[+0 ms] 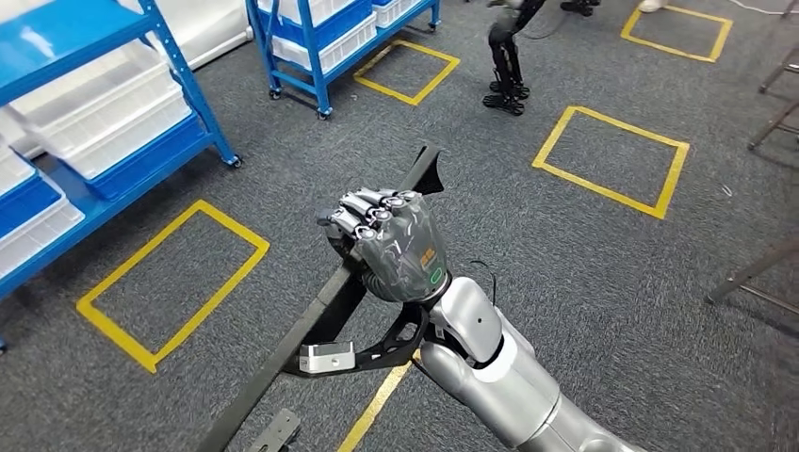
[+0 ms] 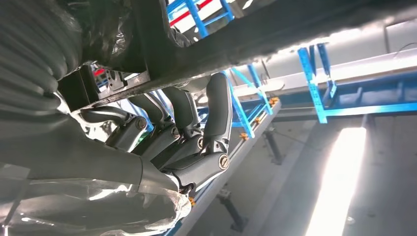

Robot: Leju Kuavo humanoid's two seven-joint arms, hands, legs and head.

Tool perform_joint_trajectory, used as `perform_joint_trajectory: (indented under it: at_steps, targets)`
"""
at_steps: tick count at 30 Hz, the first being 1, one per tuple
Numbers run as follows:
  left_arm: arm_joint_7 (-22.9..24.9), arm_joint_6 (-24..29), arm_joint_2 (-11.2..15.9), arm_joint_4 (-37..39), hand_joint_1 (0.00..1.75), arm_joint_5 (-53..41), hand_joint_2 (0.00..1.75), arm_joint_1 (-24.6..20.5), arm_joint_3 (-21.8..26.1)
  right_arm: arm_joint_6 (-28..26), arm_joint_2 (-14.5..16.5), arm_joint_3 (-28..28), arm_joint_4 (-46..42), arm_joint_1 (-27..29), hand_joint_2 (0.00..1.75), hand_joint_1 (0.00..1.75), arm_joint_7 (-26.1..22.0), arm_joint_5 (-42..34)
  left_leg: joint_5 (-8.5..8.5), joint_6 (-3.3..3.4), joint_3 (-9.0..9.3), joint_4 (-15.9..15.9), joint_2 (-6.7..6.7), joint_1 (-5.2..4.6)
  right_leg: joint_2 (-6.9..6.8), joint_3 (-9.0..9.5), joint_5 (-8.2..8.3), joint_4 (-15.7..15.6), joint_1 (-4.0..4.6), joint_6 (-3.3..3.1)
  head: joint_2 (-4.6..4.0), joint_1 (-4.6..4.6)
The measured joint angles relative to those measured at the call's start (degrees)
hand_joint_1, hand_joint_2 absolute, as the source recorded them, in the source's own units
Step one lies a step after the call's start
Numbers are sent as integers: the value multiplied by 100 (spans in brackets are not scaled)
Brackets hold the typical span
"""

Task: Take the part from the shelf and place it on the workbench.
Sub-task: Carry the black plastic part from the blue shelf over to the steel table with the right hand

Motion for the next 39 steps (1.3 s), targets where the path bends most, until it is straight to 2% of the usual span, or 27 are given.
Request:
perform_joint_trajectory:
  at_steps: [1, 2, 4, 5, 6, 7, 8, 10, 12, 13, 15, 16, 18, 19, 21, 22, 23, 25, 27, 29, 30, 31, 33, 35, 37, 38, 39]
  targets:
    - [1, 14, -5, 0, 0, 31, 175, 2, 2, -5, -2, 1, -7, 2, 175, 175, 1, -32, 33, 18, 24, -57, 69, 7, -42, -21, -12, 15, 9, 26, 0, 1]
    - [-4, 35, -9, 0, 0, 74, 175, 7, 11, -8, -3, 2, -11, -4, 175, 175, -1, -72, 70, 46, 50, -123, 146, 18, -171, -71, -87, 107, 25, 49, 0, 2]
    - [-16, 76, -17, 0, 0, 169, 175, 40, 58, -7, -8, 5, -10, -26, 175, 175, -3, -130, 115, 87, 82, -207, 321, 17, -544, -314, -414, 621, 42, 83, 0, 5]
    - [-22, 89, -16, 0, 0, 213, 175, 65, 91, -2, -12, 6, -2, -38, 175, 175, -4, -141, 115, 99, 80, -213, 409, 11, -664, -481, -597, 976, 29, 106, 0, 7]
    - [-23, 94, -15, 0, 0, 241, 175, 86, 120, 4, -20, 6, 11, -43, 175, 175, -7, -142, 110, 96, 72, -208, 501, 9, -722, -620, -711, 1273, 8, 131, 0, 8]
    - [-22, 94, -15, 0, 0, 267, 175, 97, 144, 9, -31, 6, 25, -42, 175, 175, -10, -141, 101, 88, 66, -198, 587, 13, -758, -680, -728, 1415, -18, 158, 0, 8]
    - [-22, 94, -19, 0, 0, 288, 175, 98, 164, 11, -43, 5, 36, -43, 175, 175, -11, -141, 86, 73, 62, -183, 669, 22, -790, -634, -644, 1354, -47, 186, 0, 8]
    - [-15, 95, -37, 0, 0, 329, 175, 76, 202, 8, -65, 4, 44, -53, 175, 175, -13, -142, 32, 15, 60, -118, 808, 44, -954, -278, -334, 727, -91, 237, 0, 9]
    - [2, 93, -50, 0, 0, 325, 175, 44, 234, 4, -77, 1, 39, -64, 175, 175, -14, -143, -49, -72, 47, -17, 910, 26, -1158, 14, -184, 189, -72, 205, 0, 4]
    - [11, 91, -51, 0, 0, 314, 175, 34, 244, 1, -81, -1, 34, -63, 175, 175, -17, -143, -80, -111, 48, 19, 958, 13, -1198, 56, -194, 97, -52, 165, 0, 0]
    - [16, 87, -51, 0, 0, 302, 175, 27, 252, -6, -94, -3, 17, -49, 175, 175, -30, -136, -117, -170, 74, 35, 1065, 18, -1068, 42, -207, 106, -26, 62, 0, -8]
    - [14, 87, -51, 0, 0, 303, 175, 25, 254, -11, -101, -3, 0, -40, 175, 175, -38, -132, -159, -199, 83, 61, 1033, 39, -999, 40, -203, 102, -25, 29, 0, -8]
    - [0, 87, -50, 0, 0, 310, 175, 26, 264, -21, -105, -2, -32, -32, 175, 175, -49, -126, -384, -240, -17, 349, 772, 78, -870, 45, -188, 91, -36, -35, 0, -9]
    - [-7, 88, -48, 0, 0, 320, 175, 35, 271, -26, -104, -2, -40, -28, 175, 175, -49, -128, -561, -249, -154, 662, 598, 88, -805, 47, -183, 90, -35, -59, 0, -9]
    - [-17, 88, -43, 0, 0, 349, 175, 69, 290, -33, -99, -1, -41, -15, 175, 175, -50, -139, -853, -231, -519, 1399, 447, 86, -654, 47, -178, 91, -7, -91, 0, -8]
    - [-22, 88, -41, 0, 0, 365, 175, 85, 303, -35, -99, -1, -40, -5, 175, 175, -51, -146, -874, -208, -646, 1613, 427, 80, -567, 49, -176, 91, 13, -100, 0, -8]
    - [-27, 88, -40, 0, 0, 382, 175, 95, 315, -37, -99, -1, -39, 3, 175, 175, -54, -151, -786, -174, -685, 1623, 413, 69, -480, 52, -174, 91, 30, -106, 0, -8]
    - [-33, 88, -32, 0, 0, 407, 175, 101, 339, -39, -97, -1, -39, 10, 175, 175, -57, -158, -358, -80, -476, 1038, 294, 28, -314, 65, -169, 91, 43, -110, 0, -8]
    - [-38, 88, -5, 0, 0, 420, 175, 102, 363, -43, -95, -2, -38, 11, 175, 175, -57, -162, -65, 0, -189, 347, 14, -1, -176, 57, -156, 92, 34, -92, 0, -8]
    - [-44, 87, 13, 0, 0, 422, 175, 103, 382, -53, -94, -2, -38, 18, 175, 175, -57, -165, -33, 24, -78, 101, -119, -24, -53, 28, -122, 75, -5, -37, 0, -8]
    - [-48, 87, 11, 0, 0, 418, 175, 99, 386, -58, -94, -4, -38, 22, 175, 175, -58, -166, -16, 29, -58, 61, -69, -36, 15, 18, -96, 50, -24, 2, 0, -7]
    - [-53, 86, 9, 0, 0, 410, 175, 90, 387, -64, -96, -10, -39, 26, 175, 175, -60, -167, 16, 43, -32, 4, 3, -27, 13, 15, -89, 37, -27, 30, 0, -6]
    - [-72, 87, 4, 0, 0, 379, 175, 68, 388, -76, -103, -28, -43, 24, 175, 175, -63, -167, 93, 89, 31, -149, 165, -1, -259, -67, -228, 190, 6, 79, 0, -1]
    - [-85, 93, 1, 0, 0, 354, 175, 60, 390, -88, -113, -46, -49, 29, 175, 175, -64, -164, 125, 121, 59, -222, 336, 5, -625, -327, -569, 741, 20, 121, 0, 3]
    - [-86, 101, 1, 0, 0, 355, 175, 62, 391, -93, -133, -62, -54, 65, 175, 175, -64, -144, 113, 121, 56, -216, 521, 8, -738, -596, -789, 1315, -14, 176, 0, 3]
    - [-86, 102, 1, 0, 0, 358, 175, 62, 392, -93, -147, -69, -54, 83, 175, 175, -64, -132, 101, 109, 54, -206, 610, 15, -764, -622, -763, 1386, -37, 205, 0, 2]
    - [-85, 99, -1, 0, 0, 359, 175, 61, 393, -93, -158, -75, -55, 95, 175, 175, -64, -124, 82, 89, 54, -186, 695, 27, -799, -533, -637, 1239, -58, 234, 0, 3]
